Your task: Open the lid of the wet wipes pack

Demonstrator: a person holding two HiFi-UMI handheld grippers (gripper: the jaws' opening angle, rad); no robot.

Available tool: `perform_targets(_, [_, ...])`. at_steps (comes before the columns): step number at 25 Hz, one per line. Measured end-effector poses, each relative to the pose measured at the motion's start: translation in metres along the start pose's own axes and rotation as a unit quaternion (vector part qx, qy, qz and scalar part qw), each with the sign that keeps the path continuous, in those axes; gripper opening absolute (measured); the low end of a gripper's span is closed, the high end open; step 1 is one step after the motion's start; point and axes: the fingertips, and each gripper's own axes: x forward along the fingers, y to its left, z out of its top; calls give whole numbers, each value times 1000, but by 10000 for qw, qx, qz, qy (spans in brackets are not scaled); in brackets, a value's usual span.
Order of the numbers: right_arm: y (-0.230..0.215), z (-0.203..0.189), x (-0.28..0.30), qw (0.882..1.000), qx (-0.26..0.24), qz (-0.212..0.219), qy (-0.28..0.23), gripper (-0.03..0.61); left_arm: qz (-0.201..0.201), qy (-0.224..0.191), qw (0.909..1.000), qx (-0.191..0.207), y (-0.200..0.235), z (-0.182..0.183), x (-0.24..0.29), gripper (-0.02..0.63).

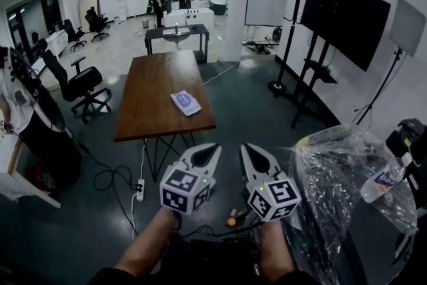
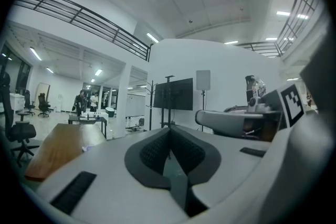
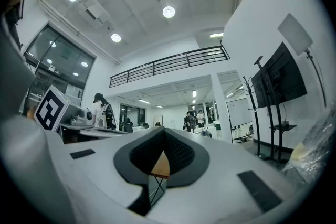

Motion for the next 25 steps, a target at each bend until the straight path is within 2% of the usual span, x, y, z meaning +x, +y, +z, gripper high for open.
perform_targets(6, [14, -14, 22, 9994, -18, 318, 114, 11, 193, 53, 9998, -53, 21, -10, -4, 5])
perform_targets(11, [27, -31, 57, 9981, 30, 560, 251, 11, 402, 176, 9990, -101, 59, -22, -6, 5])
perform_targets(15, [32, -48, 98, 9973, 26, 639, 361, 11, 584, 244, 9979, -132, 107, -34, 0, 5])
perform_targets(20, [38, -63, 163, 9964, -83, 675, 504, 11, 581, 342, 9972, -320, 175, -46, 14, 5])
perform_targets(25, [36, -79, 237, 9970, -138, 438, 621, 11, 573, 452, 9966, -377, 253, -61, 32, 5])
